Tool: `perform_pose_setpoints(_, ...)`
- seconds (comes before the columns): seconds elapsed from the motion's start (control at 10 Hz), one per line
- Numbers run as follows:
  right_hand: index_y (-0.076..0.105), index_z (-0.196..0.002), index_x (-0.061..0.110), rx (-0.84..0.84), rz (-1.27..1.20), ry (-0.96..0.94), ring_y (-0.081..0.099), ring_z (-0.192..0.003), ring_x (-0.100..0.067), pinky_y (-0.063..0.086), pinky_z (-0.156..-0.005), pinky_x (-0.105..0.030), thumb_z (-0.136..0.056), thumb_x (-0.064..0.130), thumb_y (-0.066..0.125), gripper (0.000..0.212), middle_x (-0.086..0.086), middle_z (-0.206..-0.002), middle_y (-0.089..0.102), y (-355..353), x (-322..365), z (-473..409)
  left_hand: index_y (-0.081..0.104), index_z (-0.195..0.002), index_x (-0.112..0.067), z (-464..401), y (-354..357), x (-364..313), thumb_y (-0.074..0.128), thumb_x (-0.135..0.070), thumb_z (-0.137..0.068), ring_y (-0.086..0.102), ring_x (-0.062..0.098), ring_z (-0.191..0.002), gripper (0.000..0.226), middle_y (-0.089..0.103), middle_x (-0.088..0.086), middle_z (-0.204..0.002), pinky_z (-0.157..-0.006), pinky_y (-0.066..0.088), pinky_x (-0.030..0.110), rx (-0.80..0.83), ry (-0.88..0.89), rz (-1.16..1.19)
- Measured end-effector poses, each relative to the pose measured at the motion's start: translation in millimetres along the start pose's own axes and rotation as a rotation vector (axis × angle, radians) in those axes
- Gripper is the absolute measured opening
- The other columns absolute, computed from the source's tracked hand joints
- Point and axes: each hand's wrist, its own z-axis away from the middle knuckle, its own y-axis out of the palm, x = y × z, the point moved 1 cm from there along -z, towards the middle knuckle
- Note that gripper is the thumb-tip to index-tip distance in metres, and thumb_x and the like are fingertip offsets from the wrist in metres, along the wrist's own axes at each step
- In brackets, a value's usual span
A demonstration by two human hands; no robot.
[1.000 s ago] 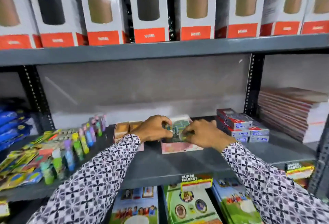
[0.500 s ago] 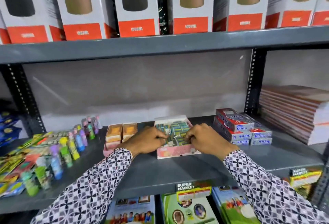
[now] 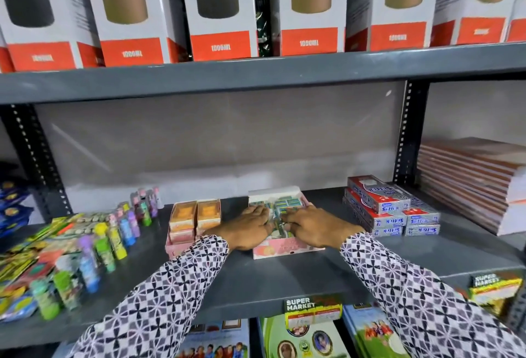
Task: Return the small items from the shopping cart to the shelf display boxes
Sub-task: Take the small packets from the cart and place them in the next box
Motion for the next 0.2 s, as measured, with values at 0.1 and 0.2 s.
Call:
perform_pose_setpoints(0.1, 0.061, -0.136, 0.020, 0.020, -0.005, 0.010, 0.050, -0.134, -0.034, 0.036, -0.114, -0.047, -0.102, 0.022, 0.040, 0.039, -0.010, -0.141, 0.061, -2.4, 0.6, -4.1, 0.001, -0.164, -0.007, 0.8, -4.6, -0.5, 0.013, -0.044, -0.112, -0.007, 0.022, -0.163, 0.066, -0.006, 0.013, -0.175, -0.130, -0.005, 0.032, 0.023, -0.040, 0.025)
perform_pose_setpoints(0.2, 0.063, -0.133, 0.019, 0.037, -0.041, 0.019, 0.053, -0.131, -0.036, 0.037, -0.114, -0.052, -0.100, 0.025, 0.038, 0.042, -0.013, -0.138, 0.064, -1.8, 1.9, -6.3, 0.006, -0.164, -0.006, 9.7, -7.4, -8.0, 0.015, -0.042, -0.113, -0.001, 0.022, -0.163, 0.064, -0.001, 0.013, -0.175, -0.129, -0.001, 0.032, -0.037, -0.018, 0.065)
